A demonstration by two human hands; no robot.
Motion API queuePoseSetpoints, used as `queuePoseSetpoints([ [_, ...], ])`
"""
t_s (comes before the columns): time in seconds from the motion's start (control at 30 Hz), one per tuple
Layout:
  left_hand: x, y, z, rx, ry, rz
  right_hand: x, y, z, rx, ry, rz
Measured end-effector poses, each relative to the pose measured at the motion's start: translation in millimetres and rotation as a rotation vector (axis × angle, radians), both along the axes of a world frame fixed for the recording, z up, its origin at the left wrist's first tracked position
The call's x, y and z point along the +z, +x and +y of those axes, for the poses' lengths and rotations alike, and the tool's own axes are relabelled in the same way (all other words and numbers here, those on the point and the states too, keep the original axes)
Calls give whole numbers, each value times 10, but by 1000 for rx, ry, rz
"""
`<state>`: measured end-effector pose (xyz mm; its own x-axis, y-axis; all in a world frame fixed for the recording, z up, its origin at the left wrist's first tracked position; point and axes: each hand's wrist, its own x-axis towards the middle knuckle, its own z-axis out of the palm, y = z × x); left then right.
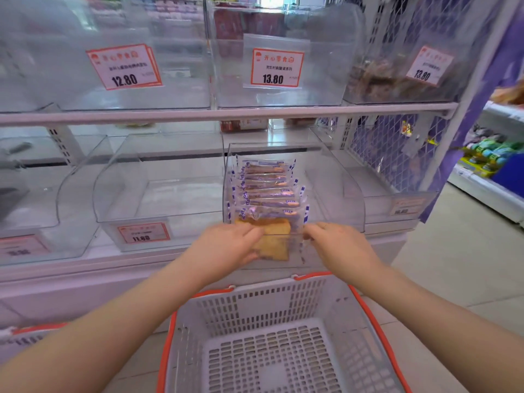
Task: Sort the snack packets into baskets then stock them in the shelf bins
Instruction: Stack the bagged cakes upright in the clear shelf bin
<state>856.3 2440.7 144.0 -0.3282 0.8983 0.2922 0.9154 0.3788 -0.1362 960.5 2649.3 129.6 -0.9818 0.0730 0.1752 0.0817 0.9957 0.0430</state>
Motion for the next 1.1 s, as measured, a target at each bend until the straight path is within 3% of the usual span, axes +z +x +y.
queuePoseSetpoints([
  [0.1, 4, 11, 102, 112, -72, -26, 36, -51, 60, -61, -68, 35],
  [0.27, 38, -153, 368, 230, -9, -19, 192, -263, 208, -125, -110, 173],
  [0.4, 47, -331, 512, 284, -41, -47, 248, -494, 306, -130, 4, 96],
  [0.67, -56, -788, 536, 223, -168, 72, 80, -930, 325, -125, 115, 30],
  [1.1, -247, -757, 522, 195, -178, 48, -215, -926, 428, -114, 62, 55],
])
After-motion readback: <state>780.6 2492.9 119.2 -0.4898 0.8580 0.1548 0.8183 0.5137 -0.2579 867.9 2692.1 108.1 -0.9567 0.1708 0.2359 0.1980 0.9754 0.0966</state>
